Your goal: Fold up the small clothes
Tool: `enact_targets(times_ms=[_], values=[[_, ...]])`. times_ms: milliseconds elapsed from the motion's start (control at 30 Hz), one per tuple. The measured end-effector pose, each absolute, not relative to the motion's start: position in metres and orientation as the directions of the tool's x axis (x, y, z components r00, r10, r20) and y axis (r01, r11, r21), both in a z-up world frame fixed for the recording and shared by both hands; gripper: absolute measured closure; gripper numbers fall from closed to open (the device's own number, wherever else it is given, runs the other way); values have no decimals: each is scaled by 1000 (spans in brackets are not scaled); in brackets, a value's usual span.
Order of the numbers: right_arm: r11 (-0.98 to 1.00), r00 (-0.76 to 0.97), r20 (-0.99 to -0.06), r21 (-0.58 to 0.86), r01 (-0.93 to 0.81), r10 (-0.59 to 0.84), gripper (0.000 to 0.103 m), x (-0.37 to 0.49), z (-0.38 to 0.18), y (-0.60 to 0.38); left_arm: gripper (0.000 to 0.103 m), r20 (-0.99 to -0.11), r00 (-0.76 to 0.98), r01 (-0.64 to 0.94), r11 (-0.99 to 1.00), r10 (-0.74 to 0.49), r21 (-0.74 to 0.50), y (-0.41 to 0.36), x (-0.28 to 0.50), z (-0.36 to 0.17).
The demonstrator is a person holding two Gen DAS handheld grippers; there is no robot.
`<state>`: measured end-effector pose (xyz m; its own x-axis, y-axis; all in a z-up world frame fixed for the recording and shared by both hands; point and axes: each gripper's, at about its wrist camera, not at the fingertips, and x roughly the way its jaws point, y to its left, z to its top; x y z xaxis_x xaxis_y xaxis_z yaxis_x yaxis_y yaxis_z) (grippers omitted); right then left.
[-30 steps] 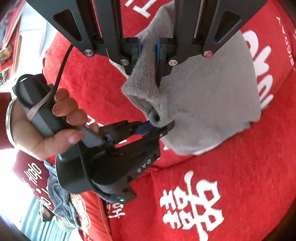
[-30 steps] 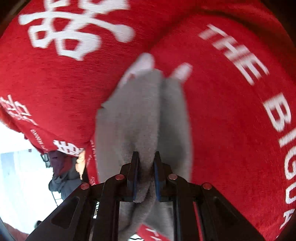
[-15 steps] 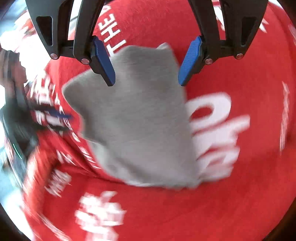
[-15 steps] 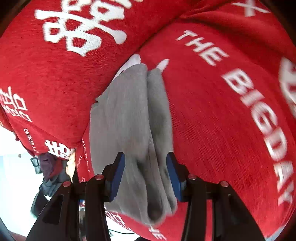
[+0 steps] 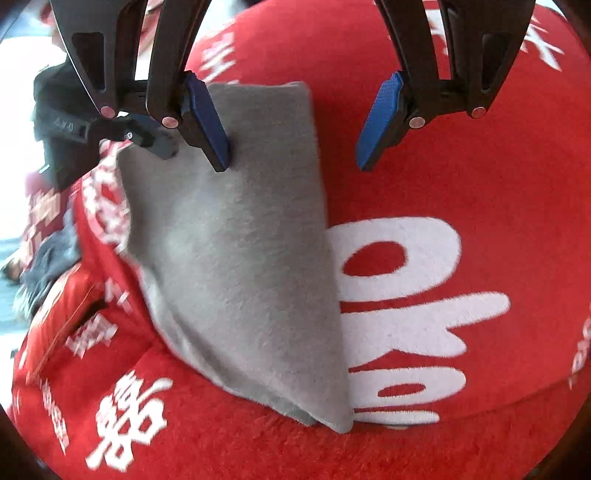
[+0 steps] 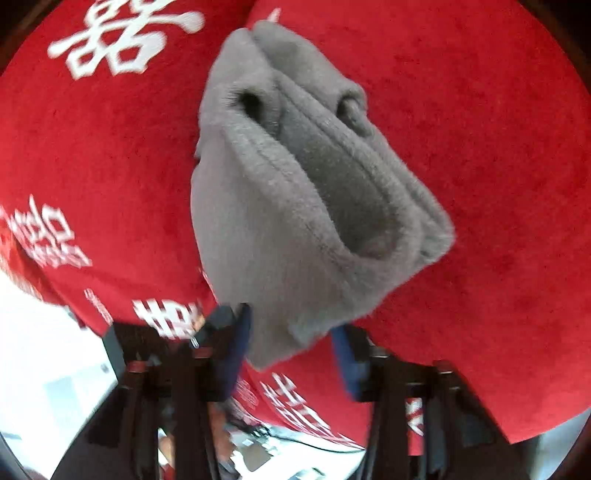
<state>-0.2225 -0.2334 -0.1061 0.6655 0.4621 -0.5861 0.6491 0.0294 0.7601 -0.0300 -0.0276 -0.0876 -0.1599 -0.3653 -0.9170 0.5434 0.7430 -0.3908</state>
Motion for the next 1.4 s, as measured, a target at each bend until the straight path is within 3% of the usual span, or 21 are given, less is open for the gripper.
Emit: enact_targets(times_ms=[200, 267, 333, 567, 700, 800, 867, 933, 1000, 1300, 1400], values=[[148, 534, -710, 653, 742, 459, 95, -228, -117, -211, 31, -943, -146, 616, 718, -298, -323, -29, -39, -97], [163, 501, -734, 624, 764, 458, 99, -234, -118, -208, 31, -948, -130, 627, 716, -290, -305, -25, -42, -93], [199, 475, -751, 608, 769, 459, 94, -236, -109, -204, 31, -953, -121, 638, 714, -277, -289, -21, -46, -90], [531, 446, -863, 499, 685, 236, 91, -190, -24, -199, 31, -952, -97, 600, 745, -292, -290, 3, -40, -67], [546, 392, -893, 447, 709, 221, 91, -157, -41, -205, 31, -950, -70, 584, 760, -305, -287, 17, -36, -56], [511, 295, -930, 368, 777, 221, 91, -161, -66, -208, 1, -953, -22, 584, 770, -302, -257, 30, -33, -45], [435, 332, -914, 404, 804, 234, 90, -172, -66, -209, 1, -954, -2, 584, 774, -299, -244, 38, -31, -41], [430, 330, -916, 398, 810, 227, 78, -176, -58, -204, 1, -955, 4, 575, 782, -297, -241, 52, -28, -37], [459, 330, -917, 397, 794, 223, 40, -179, -46, -195, 1, -956, 12, 563, 792, -294, -236, 64, -26, -34], [599, 308, -933, 356, 717, 186, 38, -151, 0, -170, 1, -969, 107, 537, 833, -221, -131, 98, -16, -22], [632, 306, -934, 350, 692, 183, 38, -142, 5, -175, 1, -965, 112, 515, 844, -237, -147, 105, -9, -19]])
